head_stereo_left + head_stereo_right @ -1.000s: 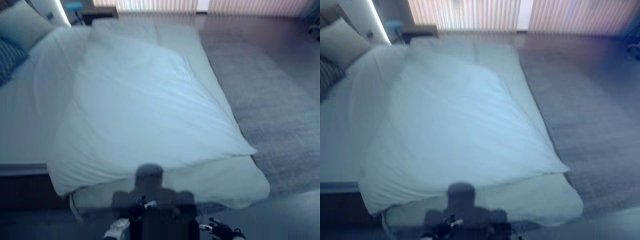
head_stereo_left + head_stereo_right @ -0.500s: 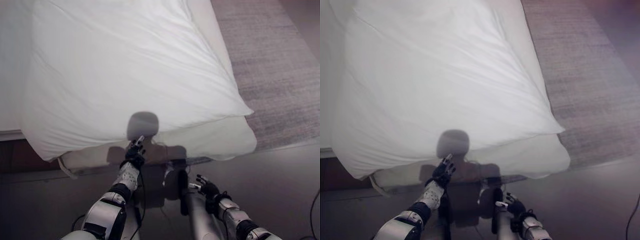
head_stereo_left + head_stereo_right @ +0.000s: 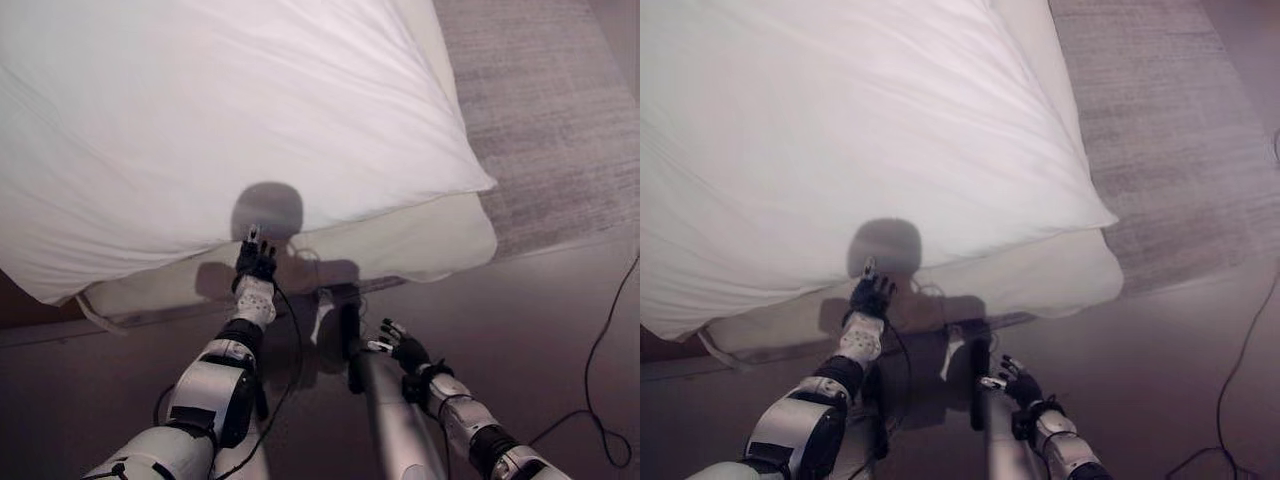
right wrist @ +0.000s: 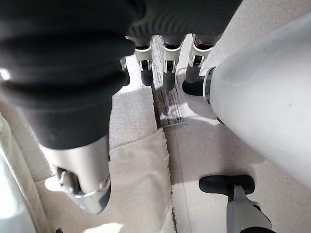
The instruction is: Make the bed
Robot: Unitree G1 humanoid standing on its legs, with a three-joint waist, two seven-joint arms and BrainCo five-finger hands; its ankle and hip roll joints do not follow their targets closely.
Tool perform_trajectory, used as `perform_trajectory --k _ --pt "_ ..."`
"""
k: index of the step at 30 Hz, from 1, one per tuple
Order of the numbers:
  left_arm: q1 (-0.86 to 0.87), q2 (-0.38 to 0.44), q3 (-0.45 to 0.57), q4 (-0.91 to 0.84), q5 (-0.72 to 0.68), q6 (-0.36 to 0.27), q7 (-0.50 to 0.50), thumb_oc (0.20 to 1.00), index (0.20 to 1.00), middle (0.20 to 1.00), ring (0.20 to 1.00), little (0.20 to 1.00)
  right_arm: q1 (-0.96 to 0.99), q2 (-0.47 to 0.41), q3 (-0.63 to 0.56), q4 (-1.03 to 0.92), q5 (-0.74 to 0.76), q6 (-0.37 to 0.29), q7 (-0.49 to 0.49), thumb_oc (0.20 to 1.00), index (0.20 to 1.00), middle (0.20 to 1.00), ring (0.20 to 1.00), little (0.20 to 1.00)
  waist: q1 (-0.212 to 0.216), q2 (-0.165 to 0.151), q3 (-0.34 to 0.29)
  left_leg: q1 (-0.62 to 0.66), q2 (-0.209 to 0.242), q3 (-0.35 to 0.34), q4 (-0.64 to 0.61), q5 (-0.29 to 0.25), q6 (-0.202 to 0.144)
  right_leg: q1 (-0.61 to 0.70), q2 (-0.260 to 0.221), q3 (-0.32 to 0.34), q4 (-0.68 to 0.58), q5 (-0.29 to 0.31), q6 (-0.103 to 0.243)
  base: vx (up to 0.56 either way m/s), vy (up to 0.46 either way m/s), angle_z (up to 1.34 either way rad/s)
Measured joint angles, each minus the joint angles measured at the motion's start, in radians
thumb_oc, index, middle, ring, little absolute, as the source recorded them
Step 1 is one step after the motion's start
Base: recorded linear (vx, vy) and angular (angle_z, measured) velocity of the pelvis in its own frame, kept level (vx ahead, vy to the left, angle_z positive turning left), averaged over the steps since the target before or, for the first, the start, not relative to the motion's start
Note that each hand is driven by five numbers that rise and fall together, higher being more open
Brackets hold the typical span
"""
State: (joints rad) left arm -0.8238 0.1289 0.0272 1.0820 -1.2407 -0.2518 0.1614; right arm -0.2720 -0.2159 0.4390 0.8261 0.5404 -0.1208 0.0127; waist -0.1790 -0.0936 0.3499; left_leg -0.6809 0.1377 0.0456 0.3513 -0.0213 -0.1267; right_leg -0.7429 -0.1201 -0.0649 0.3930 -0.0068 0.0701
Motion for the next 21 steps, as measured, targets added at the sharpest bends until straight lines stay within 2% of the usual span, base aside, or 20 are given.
perform_trajectory --k 11,12,13,14,15,21 --pt "-0.075 0.028 0.004 -0.017 -0.012 -0.023 0.035 1.0 1.0 1.0 1.0 1.0 0.002 0.0 0.005 -0.034 -0.001 -0.003 -0.002 1.0 1.0 1.0 1.0 1.0 -0.002 -0.004 -0.002 -0.036 0.006 -0.006 0.026 -0.01 -0.002 -0.027 0.006 0.0 0.003 0.008 -0.003 0.0 0.001 -0.01" --pt "-0.075 0.028 0.003 -0.026 -0.016 -0.025 0.036 0.771 0.771 0.771 0.771 0.771 0.002 0.0 0.005 -0.036 -0.001 -0.003 -0.004 1.0 1.0 1.0 1.0 1.0 -0.002 -0.004 -0.003 -0.037 0.006 -0.006 0.026 -0.01 -0.002 -0.027 0.007 0.0 0.002 0.008 -0.003 0.0 0.0 0.0" --pt "-0.075 0.028 0.002 -0.033 -0.025 -0.028 0.036 0.771 0.771 0.771 0.771 0.771 0.002 0.0 0.005 -0.036 -0.001 -0.003 -0.007 1.0 1.0 1.0 1.0 1.0 -0.002 -0.004 -0.003 -0.037 0.006 -0.007 0.027 -0.01 -0.002 -0.027 0.007 0.0 0.002 0.008 -0.003 0.0 0.0 0.0" --pt "-0.076 0.029 0.001 -0.041 -0.032 -0.034 0.036 0.366 0.366 0.366 0.366 0.366 0.002 0.0 0.005 -0.036 0.0 -0.003 -0.011 1.0 1.0 1.0 1.0 1.0 -0.001 -0.005 -0.003 -0.039 0.006 -0.007 0.028 -0.01 -0.002 -0.028 0.007 0.0 0.002 0.008 -0.003 0.0 0.0 0.0" --pt "-0.076 0.029 0.001 -0.042 -0.032 -0.039 0.036 0.219 0.219 0.219 0.219 0.219 0.002 0.001 0.005 -0.036 0.0 -0.004 -0.012 1.0 1.0 1.0 1.0 1.0 -0.001 -0.006 -0.004 -0.039 0.006 -0.007 0.028 -0.01 -0.002 -0.028 0.007 0.0 0.002 0.008 -0.003 0.0 0.0 0.0" --pt "-0.077 0.054 0.001 -0.054 -0.034 -0.068 0.031 0.2 0.2 0.2 0.2 0.2 0.003 0.009 0.01 -0.059 0.025 -0.007 -0.015 1.0 1.0 1.0 1.0 1.0 0.002 -0.006 -0.004 -0.042 0.005 -0.01 0.028 -0.009 -0.002 -0.028 0.007 -0.001 0.0 0.011 -0.003 0.01 -0.002 0.0"
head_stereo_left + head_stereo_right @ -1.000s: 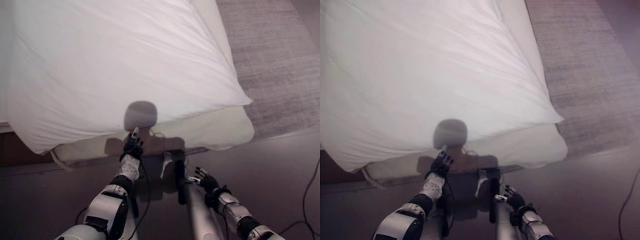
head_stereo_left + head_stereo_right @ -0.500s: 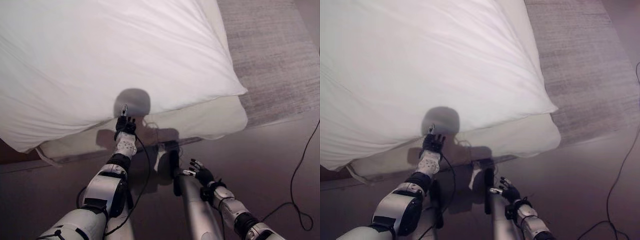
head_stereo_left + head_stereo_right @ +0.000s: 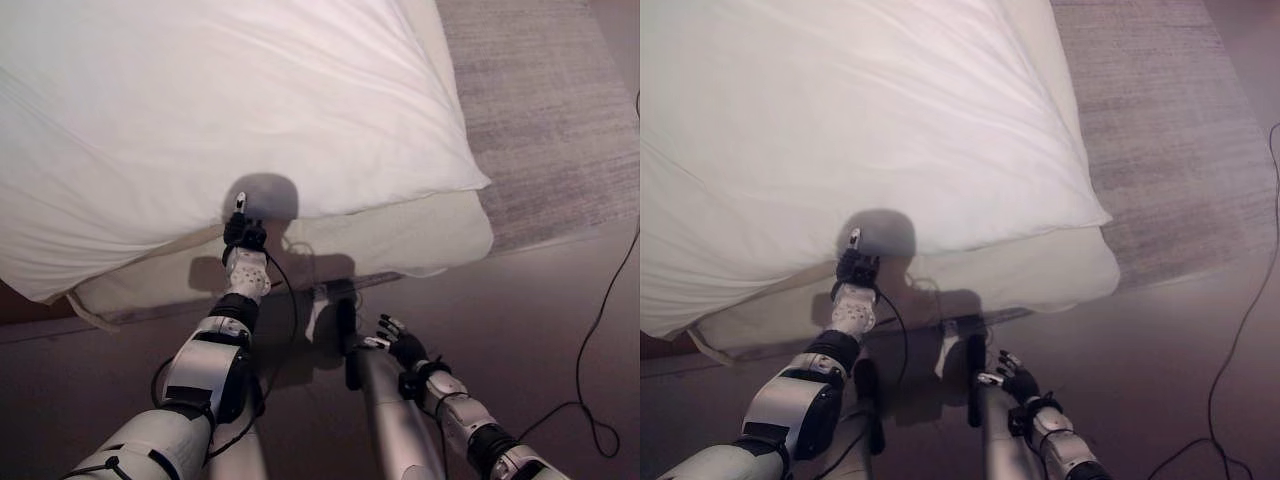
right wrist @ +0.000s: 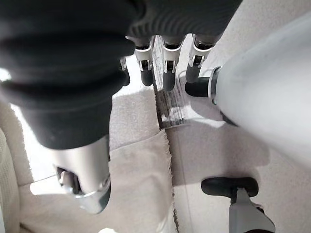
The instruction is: Make the bed
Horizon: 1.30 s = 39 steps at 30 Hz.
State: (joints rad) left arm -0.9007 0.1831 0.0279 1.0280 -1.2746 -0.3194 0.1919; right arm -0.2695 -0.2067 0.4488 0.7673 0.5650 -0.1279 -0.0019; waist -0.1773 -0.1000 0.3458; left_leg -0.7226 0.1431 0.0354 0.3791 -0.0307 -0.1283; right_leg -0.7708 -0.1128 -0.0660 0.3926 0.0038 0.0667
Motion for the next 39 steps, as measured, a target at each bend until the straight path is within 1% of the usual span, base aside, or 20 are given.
perform_trajectory --k 3,5,6,7,9,10,12,13,14,15,16,17,20,23,25,27,31,33,36,39 --pt "0.0 0.001 0.0 -0.039 -0.009 -0.012 0.0 0.2 0.2 0.2 0.2 0.2 -0.002 0.005 0.002 -0.036 0.053 -0.006 0.007 1.0 1.0 1.0 1.0 1.0 0.002 0.0 0.0 0.0 0.0 -0.001 0.0 0.0 0.0 0.0 0.0 0.0 0.0 0.0 0.0 0.0 0.0 0.0" --pt "0.002 -0.009 0.0 -0.09 -0.022 -0.027 -0.002 0.2 0.2 0.2 0.2 0.2 -0.018 0.022 0.002 -0.072 0.116 -0.021 0.02 1.0 1.0 1.0 1.0 1.0 0.011 0.001 0.0 0.0 -0.001 -0.003 0.0 0.0 0.0 0.001 -0.001 -0.001 0.0 0.0 0.0 0.0 0.0 0.0" --pt "0.016 -0.009 0.001 -0.15 -0.048 -0.04 -0.007 0.2 0.2 0.2 0.2 0.2 -0.02 0.037 -0.007 -0.08 0.192 -0.028 0.026 1.0 1.0 1.0 1.0 1.0 0.005 0.001 0.0 0.002 -0.002 -0.005 -0.003 0.002 0.001 0.002 -0.001 0.0 0.001 0.001 0.0 0.0 0.0 0.0" --pt "0.017 -0.014 0.0 -0.163 -0.049 -0.045 -0.012 0.2 0.2 0.2 0.2 0.2 -0.026 0.043 -0.005 -0.084 0.215 -0.03 0.03 1.0 1.0 1.0 1.0 1.0 0.007 0.001 0.0 0.003 -0.003 -0.005 -0.004 0.002 0.001 0.003 -0.001 0.0 0.001 0.001 0.0 0.0 0.0 0.0" --pt "0.024 -0.041 -0.007 -0.205 -0.08 -0.059 -0.034 0.2 0.2 0.2 0.2 0.2 -0.046 0.069 -0.001 -0.083 0.315 -0.037 0.05 1.0 1.0 1.0 1.0 1.0 0.03 0.001 0.0 0.01 -0.004 -0.007 -0.005 0.002 0.001 0.008 -0.002 -0.001 0.002 0.0 0.0 0.0 0.0 0.0" --pt "0.05 -0.055 -0.007 -0.269 -0.095 -0.069 -0.055 0.2 0.2 0.2 0.2 0.2 -0.061 0.085 -0.003 -0.084 0.398 -0.045 0.064 1.0 1.0 1.0 1.0 1.0 0.033 0.001 0.0 0.014 -0.006 -0.008 -0.008 0.004 0.002 0.013 -0.003 -0.001 0.001 0.0 0.0 0.0 0.0 0.0" --pt "0.065 -0.07 -0.007 -0.302 -0.096 -0.078 -0.073 0.2 0.2 0.2 0.2 0.2 -0.077 0.103 -0.004 -0.079 0.453 -0.047 0.072 1.0 1.0 1.0 1.0 1.0 0.038 0.001 0.0 0.016 -0.007 -0.009 -0.009 0.005 0.002 0.016 -0.004 -0.001 0.001 0.0 0.001 0.02 -0.009 0.03" --pt "0.083 -0.095 -0.016 -0.338 -0.113 -0.083 -0.085 0.2 0.2 0.2 0.2 0.2 -0.101 0.124 -0.005 -0.079 0.496 -0.051 0.079 1.0 1.0 1.0 1.0 1.0 0.055 0.003 0.001 0.019 -0.009 -0.011 -0.01 0.006 0.002 0.019 -0.006 -0.002 0.001 0.0 0.001 0.01 -0.004 0.05" --pt "0.116 -0.113 -0.033 -0.4 -0.126 -0.09 -0.096 0.2 0.2 0.2 0.2 0.2 -0.11 0.133 -0.009 -0.072 0.553 -0.058 0.082 1.0 1.0 1.0 1.0 1.0 0.057 0.005 0.003 0.023 -0.011 -0.011 -0.015 0.01 0.003 0.023 -0.008 -0.002 0.001 -0.001 0.001 0.0 -0.004 0.07" --pt "0.137 -0.127 -0.051 -0.432 -0.135 -0.099 -0.103 0.2 0.2 0.2 0.2 0.2 -0.135 0.153 -0.007 -0.068 0.597 -0.063 0.085 1.0 1.0 1.0 1.0 1.0 0.074 0.01 0.006 0.028 -0.013 -0.013 -0.02 0.012 0.004 0.027 -0.01 -0.004 0.001 -0.002 0.002 0.01 0.001 0.09" --pt "0.159 -0.142 -0.053 -0.471 -0.139 -0.103 -0.105 0.2 0.2 0.2 0.2 0.2 -0.138 0.157 -0.01 -0.067 0.628 -0.066 0.09 1.0 1.0 1.0 1.0 1.0 0.075 0.013 0.008 0.03 -0.016 -0.016 -0.022 0.013 0.004 0.029 -0.012 -0.006 0.001 -0.002 0.003 0.01 0.001 0.1" --pt "0.182 -0.165 -0.067 -0.513 -0.153 -0.111 -0.113 0.2 0.2 0.2 0.2 0.2 -0.164 0.171 -0.012 -0.069 0.666 -0.07 0.104 1.0 1.0 1.0 1.0 1.0 0.088 0.02 0.012 0.032 -0.021 -0.019 -0.027 0.017 0.006 0.032 -0.016 -0.008 0.001 -0.004 0.005 0.02 0.001 0.16" --pt "0.234 -0.173 -0.116 -0.619 -0.159 -0.12 -0.114 0.2 0.2 0.2 0.2 0.2 -0.209 0.203 -0.019 -0.07 0.814 -0.069 0.129 1.0 1.0 1.0 1.0 1.0 0.09 0.036 0.028 0.033 -0.034 -0.034 -0.034 0.027 0.01 0.037 -0.025 -0.01 0.007 -0.009 0.011 0.01 -0.003 0.18" --pt "0.276 -0.179 -0.152 -0.693 -0.159 -0.117 -0.116 0.2 0.2 0.2 0.2 0.2 -0.237 0.215 -0.025 -0.078 0.914 -0.062 0.151 1.0 1.0 1.0 1.0 1.0 0.121 0.048 0.05 0.043 -0.041 -0.039 -0.036 0.029 0.013 0.049 -0.032 -0.009 0.011 -0.013 0.015 0.0 -0.002 0.08" --pt "0.297 -0.178 -0.17 -0.735 -0.159 -0.118 -0.116 0.2 0.2 0.2 0.2 0.2 -0.25 0.226 -0.026 -0.077 0.987 -0.054 0.158 1.0 1.0 1.0 1.0 1.0 0.124 0.054 0.065 0.056 -0.045 -0.043 -0.04 0.03 0.015 0.063 -0.035 -0.009 0.013 -0.018 0.018 0.0 -0.004 0.1" --pt "0.306 -0.174 -0.175 -0.769 -0.159 -0.117 -0.11 0.2 0.2 0.2 0.2 0.2 -0.273 0.236 -0.022 -0.084 1.038 -0.044 0.156 1.0 1.0 1.0 1.0 1.0 0.144 0.06 0.07 0.062 -0.047 -0.046 -0.043 0.031 0.016 0.07 -0.035 -0.01 0.014 -0.02 0.018 0.0 -0.005 0.07" --pt "0.333 -0.16 -0.183 -0.839 -0.157 -0.118 -0.097 0.2 0.2 0.2 0.2 0.2 -0.311 0.235 -0.028 -0.117 1.079 -0.043 0.157 1.0 1.0 1.0 1.0 1.0 0.146 0.072 0.078 0.064 -0.054 -0.061 -0.052 0.04 0.014 0.073 -0.038 -0.011 0.018 -0.026 0.021 -0.01 -0.009 0.11" --pt "0.345 -0.16 -0.194 -0.866 -0.154 -0.122 -0.079 0.2 0.2 0.2 0.2 0.2 -0.321 0.236 -0.058 -0.137 1.1 -0.054 0.156 1.0 1.0 1.0 1.0 1.0 0.143 0.075 0.08 0.064 -0.058 -0.068 -0.058 0.045 0.014 0.073 -0.042 -0.014 0.025 -0.031 0.021 0.0 -0.006 0.12" --pt "0.362 -0.147 -0.211 -0.892 -0.147 -0.124 -0.05 0.2 0.2 0.2 0.2 0.2 -0.359 0.225 -0.114 -0.183 1.118 -0.088 0.154 1.0 1.0 1.0 1.0 1.0 0.165 0.093 0.091 0.066 -0.063 -0.076 -0.062 0.05 0.014 0.076 -0.047 -0.024 0.028 -0.035 0.021 -0.01 0.017 0.09" --pt "0.406 -0.129 -0.2 -0.916 -0.103 -0.124 -0.01 0.2 0.2 0.2 0.2 0.2 -0.365 0.212 -0.16 -0.258 1.138 -0.113 0.157 1.0 1.0 1.0 1.0 1.0 0.17 0.11 0.1 0.067 -0.066 -0.082 -0.073 0.058 0.014 0.078 -0.05 -0.028 0.028 -0.036 0.022 0.01 0.011 0.07"
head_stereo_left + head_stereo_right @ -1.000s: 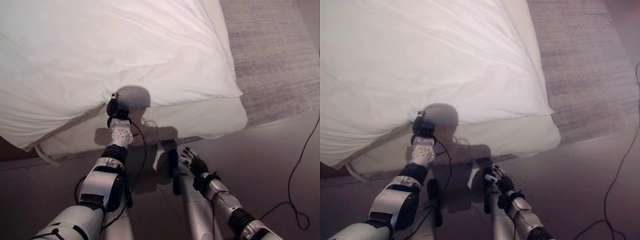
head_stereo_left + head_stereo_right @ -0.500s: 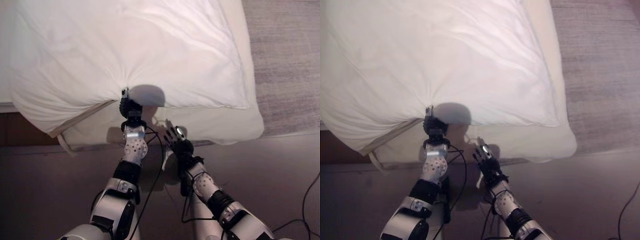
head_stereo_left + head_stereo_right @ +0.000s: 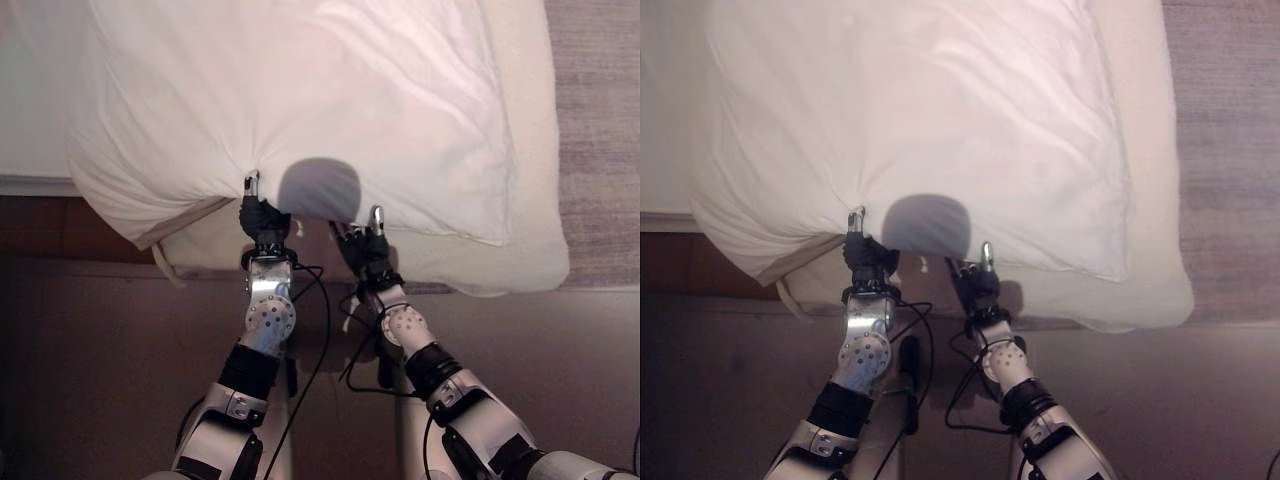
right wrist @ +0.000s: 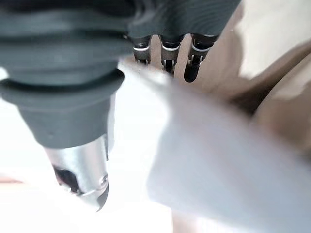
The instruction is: Make the bed
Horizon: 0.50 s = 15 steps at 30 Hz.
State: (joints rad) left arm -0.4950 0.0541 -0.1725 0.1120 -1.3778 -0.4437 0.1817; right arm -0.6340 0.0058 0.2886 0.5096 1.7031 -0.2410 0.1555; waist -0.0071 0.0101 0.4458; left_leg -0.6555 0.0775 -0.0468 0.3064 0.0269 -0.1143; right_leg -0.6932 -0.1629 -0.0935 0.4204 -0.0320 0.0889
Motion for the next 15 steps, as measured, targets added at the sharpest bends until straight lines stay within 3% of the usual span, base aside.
perform_trajectory --k 15 --pt "0.033 0.034 0.102 -0.013 0.268 0.021 0.209 0.2 0.2 0.2 0.2 0.2 0.003 -0.059 -0.112 -0.156 -0.002 -0.059 0.003 1.0 1.0 1.0 1.0 1.0 -0.002 0.032 0.017 0.003 -0.001 -0.007 -0.014 0.004 -0.001 -0.002 -0.002 -0.002 0.005 -0.01 -0.001 0.0 0.006 0.01"
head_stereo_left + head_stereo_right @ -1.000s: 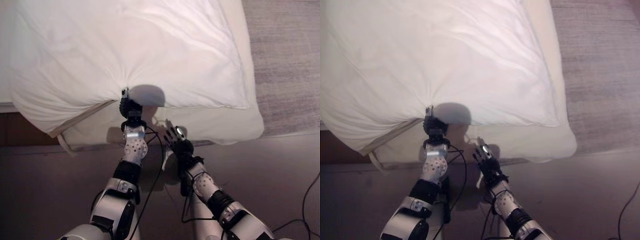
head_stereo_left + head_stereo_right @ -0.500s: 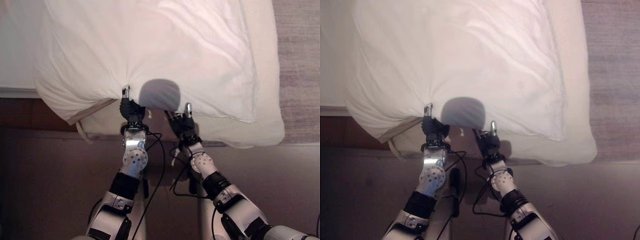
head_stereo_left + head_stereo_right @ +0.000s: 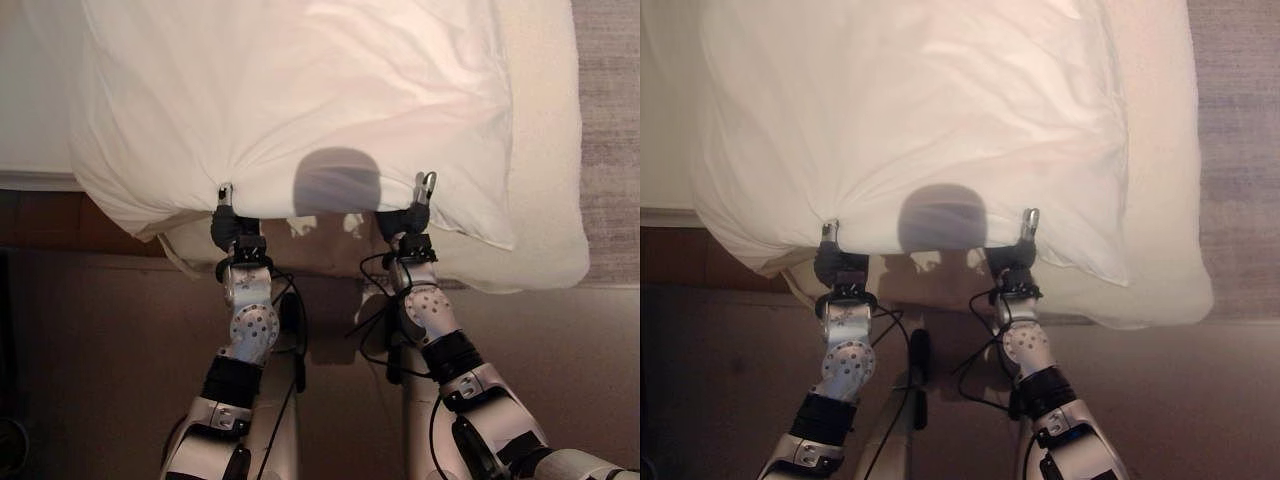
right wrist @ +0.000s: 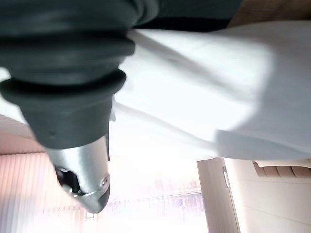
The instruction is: Make the bed
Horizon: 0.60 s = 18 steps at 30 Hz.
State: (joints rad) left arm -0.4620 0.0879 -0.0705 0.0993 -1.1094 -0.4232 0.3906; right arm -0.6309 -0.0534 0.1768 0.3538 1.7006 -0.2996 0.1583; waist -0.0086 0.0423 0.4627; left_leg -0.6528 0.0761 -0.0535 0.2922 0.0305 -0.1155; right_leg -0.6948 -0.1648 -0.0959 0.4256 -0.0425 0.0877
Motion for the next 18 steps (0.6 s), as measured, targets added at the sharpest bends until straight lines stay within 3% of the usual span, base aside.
perform_trajectory --k 7,8,9,10,18 --pt "0.005 0.01 0.084 0.003 0.038 0.004 0.077 0.2 0.2 0.2 0.2 0.2 0.001 -0.02 -0.07 0.0 0.0 -0.014 -0.027 1.0 1.0 1.0 1.0 1.0 0.0 0.005 0.002 0.0 0.001 0.01 -0.002 0.0 0.0 -0.017 -0.003 0.004 0.02 -0.008 -0.005 0.01 0.009 -0.01" --pt "0.006 0.009 0.097 0.003 0.038 0.004 0.091 0.2 0.2 0.2 0.2 0.2 0.002 -0.027 -0.08 0.001 0.0 -0.014 -0.032 0.683 0.683 0.683 0.683 0.683 0.0 0.005 0.002 -0.002 0.001 0.014 -0.002 0.0 0.0 -0.023 -0.005 0.006 0.028 -0.012 -0.005 0.02 0.044 -0.02" --pt "0.006 0.009 0.1 0.003 0.038 0.004 0.095 0.2 0.2 0.2 0.2 0.2 0.002 -0.027 -0.087 0.001 0.0 -0.014 -0.033 0.235 0.235 0.235 0.235 0.235 0.0 0.005 0.002 -0.002 0.001 0.015 -0.002 0.0 0.0 -0.025 -0.005 0.007 0.029 -0.012 -0.006 0.01 0.03 -0.03" --pt "0.006 0.01 0.106 0.003 0.038 0.004 0.108 0.2 0.2 0.2 0.2 0.2 0.007 -0.035 -0.09 0.0 -0.001 -0.019 -0.034 0.2 0.2 0.2 0.2 0.2 -0.001 0.005 0.002 -0.004 0.002 0.017 -0.002 0.0 0.0 -0.028 -0.005 0.008 0.03 -0.012 -0.006 0.02 0.03 -0.04" --pt "0.006 0.006 0.13 0.003 0.038 0.004 0.114 0.2 0.2 0.2 0.2 0.2 0.025 -0.046 -0.104 -0.001 -0.001 -0.021 -0.026 0.2 0.2 0.2 0.2 0.2 -0.002 0.005 0.002 -0.009 0.004 0.025 -0.002 -0.002 -0.002 -0.04 0.0 0.02 0.032 -0.012 -0.006 0.01 0.007 -0.03"
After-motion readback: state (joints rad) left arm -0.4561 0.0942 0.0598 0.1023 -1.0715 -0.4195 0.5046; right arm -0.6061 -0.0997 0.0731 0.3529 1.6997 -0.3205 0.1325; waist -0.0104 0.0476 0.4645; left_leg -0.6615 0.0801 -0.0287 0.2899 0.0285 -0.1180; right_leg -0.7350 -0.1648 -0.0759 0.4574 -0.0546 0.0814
